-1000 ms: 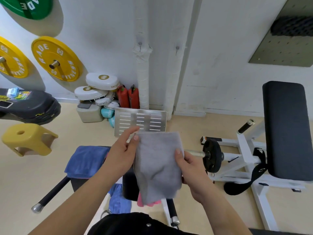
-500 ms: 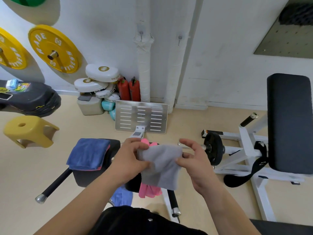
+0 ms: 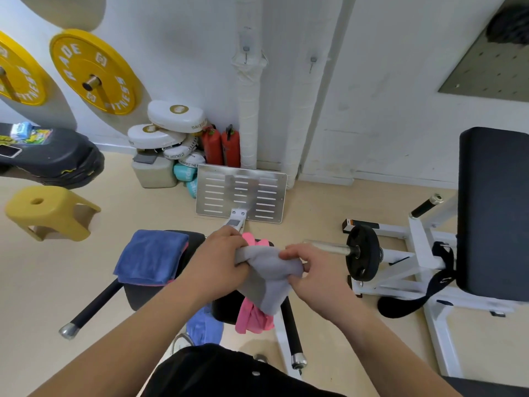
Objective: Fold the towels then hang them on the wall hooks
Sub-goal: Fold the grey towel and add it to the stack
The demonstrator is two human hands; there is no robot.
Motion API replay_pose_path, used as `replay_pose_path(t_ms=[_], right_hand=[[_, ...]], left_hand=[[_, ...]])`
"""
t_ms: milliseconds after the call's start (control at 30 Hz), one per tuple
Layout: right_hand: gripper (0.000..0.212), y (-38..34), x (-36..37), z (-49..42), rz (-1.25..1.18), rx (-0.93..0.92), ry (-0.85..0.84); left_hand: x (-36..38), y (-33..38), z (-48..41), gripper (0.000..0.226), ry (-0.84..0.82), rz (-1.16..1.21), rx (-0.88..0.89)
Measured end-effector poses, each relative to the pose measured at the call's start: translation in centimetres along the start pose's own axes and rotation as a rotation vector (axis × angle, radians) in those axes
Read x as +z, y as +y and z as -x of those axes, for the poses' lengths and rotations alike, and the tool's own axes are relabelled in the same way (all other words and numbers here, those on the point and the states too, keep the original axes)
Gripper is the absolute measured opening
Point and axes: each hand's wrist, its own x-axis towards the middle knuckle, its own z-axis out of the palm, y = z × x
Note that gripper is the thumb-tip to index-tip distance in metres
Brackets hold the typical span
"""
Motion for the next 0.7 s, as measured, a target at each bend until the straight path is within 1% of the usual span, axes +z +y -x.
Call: replay_pose_path(t_ms=[100, 167, 200, 233, 367, 433, 500, 533, 600, 700], right_hand=[[0.039, -0.5, -0.4, -1.3, -0.006, 0.017, 0.022], [0.033, -1.1, -0.8, -2.3, -0.086, 0.047, 0.03], [0.03, -1.4, -0.9, -2.8, -0.151, 0.067, 0.039], [0.028, -1.6, -0.9, -3.3, -0.229, 0.088, 0.043], [0.014, -3.0, 0.6, -5.5, -0.519, 0.189, 0.043], [0.014, -3.7, 1.9, -6.7, -0.589, 0.29, 0.1], [0.018, -3.9, 3.2, -7.9, -0.615, 0.412, 0.159], [0.02, -3.9, 3.8, -8.4, -0.633, 0.468, 0.171], [0.027, -3.8, 4.8, -9.1, -0.665, 0.545, 0.109], [0.039, -4.4, 6.5, -9.0, -0.707, 0.582, -0.064]], left_hand=[[-1.2, -1.4, -0.2, 0.02, -0.013, 0.083, -0.007], [-1.8, -2.4, -0.2, 0.008, -0.009, 0.134, -0.049], [-2.2, -2.8, -0.2, 0.006, -0.003, 0.197, -0.08], [-2.6, -3.2, -0.2, 0.01, -0.003, 0.299, -0.119], [-3.2, -3.6, 0.2, 0.026, -0.045, 0.858, -0.328], [-2.7, -4.0, 0.3, 0.037, -0.076, 1.044, -0.415], [-2.3, -4.7, 0.2, 0.05, -0.134, 1.121, -0.453], [-2.3, -5.0, 0.2, 0.052, -0.152, 1.143, -0.452], [-2.7, -5.8, -0.1, 0.046, -0.114, 1.213, -0.48], [-4.1, -7.5, -0.3, 0.03, -0.017, 1.334, -0.543]])
